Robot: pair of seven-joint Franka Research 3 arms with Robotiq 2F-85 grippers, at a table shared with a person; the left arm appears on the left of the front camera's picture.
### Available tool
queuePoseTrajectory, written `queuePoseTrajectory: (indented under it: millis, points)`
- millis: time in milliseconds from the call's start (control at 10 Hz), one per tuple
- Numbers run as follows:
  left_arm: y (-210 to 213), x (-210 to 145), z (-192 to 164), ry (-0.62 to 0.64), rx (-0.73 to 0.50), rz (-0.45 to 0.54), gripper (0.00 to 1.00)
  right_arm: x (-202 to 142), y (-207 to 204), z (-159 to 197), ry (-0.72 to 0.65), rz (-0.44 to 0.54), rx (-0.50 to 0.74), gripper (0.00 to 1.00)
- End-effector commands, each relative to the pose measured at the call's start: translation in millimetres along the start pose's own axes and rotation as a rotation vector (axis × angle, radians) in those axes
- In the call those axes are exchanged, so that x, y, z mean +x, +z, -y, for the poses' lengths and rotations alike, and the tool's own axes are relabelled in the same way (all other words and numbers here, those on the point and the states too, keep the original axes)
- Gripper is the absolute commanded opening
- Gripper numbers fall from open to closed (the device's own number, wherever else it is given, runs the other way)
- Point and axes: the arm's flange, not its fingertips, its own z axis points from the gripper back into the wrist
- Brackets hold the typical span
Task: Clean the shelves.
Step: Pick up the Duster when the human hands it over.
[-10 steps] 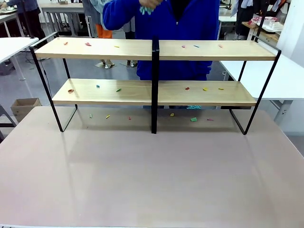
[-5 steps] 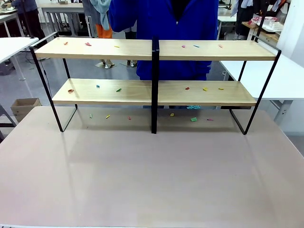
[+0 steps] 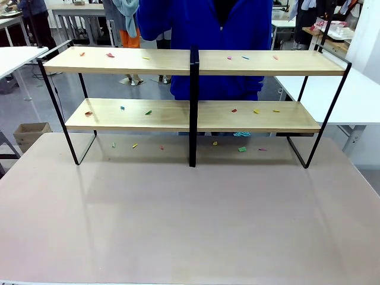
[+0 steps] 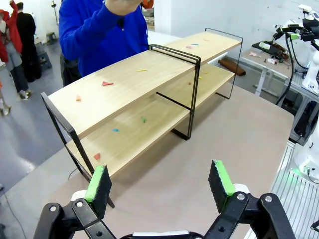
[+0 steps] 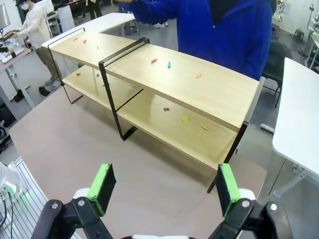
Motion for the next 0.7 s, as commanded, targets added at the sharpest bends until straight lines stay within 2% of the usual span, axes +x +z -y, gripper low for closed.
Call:
queuePoseTrajectory:
  millis: [0, 600]
  points:
    - [-0.4, 1.3, 0.6, -0.002, 0.001, 0.007, 1.00, 0.8, 0.5, -1.3, 0.002, 0.002, 0.000, 1.00]
    - [-0.4, 1.3, 0.6, -0.002, 0.001, 0.007, 1.00, 0.8, 0.5, -1.3, 0.002, 0.002, 0.000, 1.00]
